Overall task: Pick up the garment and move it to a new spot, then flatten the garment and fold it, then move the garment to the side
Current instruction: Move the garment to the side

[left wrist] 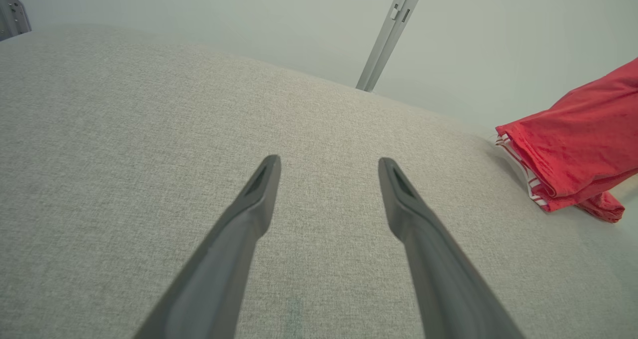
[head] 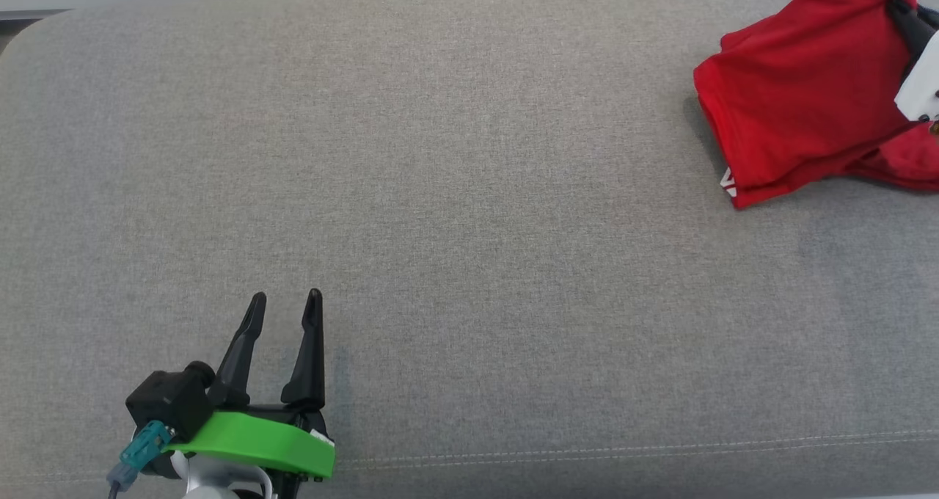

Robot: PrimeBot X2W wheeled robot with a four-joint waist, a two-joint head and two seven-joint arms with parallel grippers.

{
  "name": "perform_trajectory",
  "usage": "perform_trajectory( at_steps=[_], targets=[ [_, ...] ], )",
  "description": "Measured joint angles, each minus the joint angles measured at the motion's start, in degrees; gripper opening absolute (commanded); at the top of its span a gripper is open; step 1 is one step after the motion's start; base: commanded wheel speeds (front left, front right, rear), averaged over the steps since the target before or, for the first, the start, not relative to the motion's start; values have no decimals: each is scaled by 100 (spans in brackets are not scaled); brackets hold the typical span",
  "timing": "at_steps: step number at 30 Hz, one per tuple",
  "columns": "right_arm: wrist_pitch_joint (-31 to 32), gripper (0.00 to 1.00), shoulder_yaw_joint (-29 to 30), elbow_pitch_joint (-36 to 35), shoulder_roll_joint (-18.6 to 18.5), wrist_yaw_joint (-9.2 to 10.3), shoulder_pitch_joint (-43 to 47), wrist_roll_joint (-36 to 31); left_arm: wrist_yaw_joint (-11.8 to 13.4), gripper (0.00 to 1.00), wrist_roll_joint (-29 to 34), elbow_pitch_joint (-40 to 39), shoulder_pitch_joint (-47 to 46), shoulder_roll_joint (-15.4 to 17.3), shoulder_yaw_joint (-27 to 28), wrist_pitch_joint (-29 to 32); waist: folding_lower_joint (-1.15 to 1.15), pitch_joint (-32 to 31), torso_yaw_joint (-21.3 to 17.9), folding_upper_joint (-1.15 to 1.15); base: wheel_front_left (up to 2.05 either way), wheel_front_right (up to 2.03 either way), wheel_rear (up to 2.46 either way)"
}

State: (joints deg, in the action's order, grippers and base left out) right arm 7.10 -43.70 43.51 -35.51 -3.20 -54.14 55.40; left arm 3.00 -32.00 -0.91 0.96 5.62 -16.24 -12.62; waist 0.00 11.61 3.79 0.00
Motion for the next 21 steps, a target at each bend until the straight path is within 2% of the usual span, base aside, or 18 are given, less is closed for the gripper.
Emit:
perform_trajectory(
  at_steps=[12,21],
  targets=[
    [467,0,-242,235,-391,80,-516,-423,0,100,58,-79,-44,65,-4,57,0,223,126,0,0,0,0],
    [762,0,-636,369,-814,140,-884,-1102,2,100,100,-216,-104,124,-9,162,0,461,130,0,0,0,0]
  ],
)
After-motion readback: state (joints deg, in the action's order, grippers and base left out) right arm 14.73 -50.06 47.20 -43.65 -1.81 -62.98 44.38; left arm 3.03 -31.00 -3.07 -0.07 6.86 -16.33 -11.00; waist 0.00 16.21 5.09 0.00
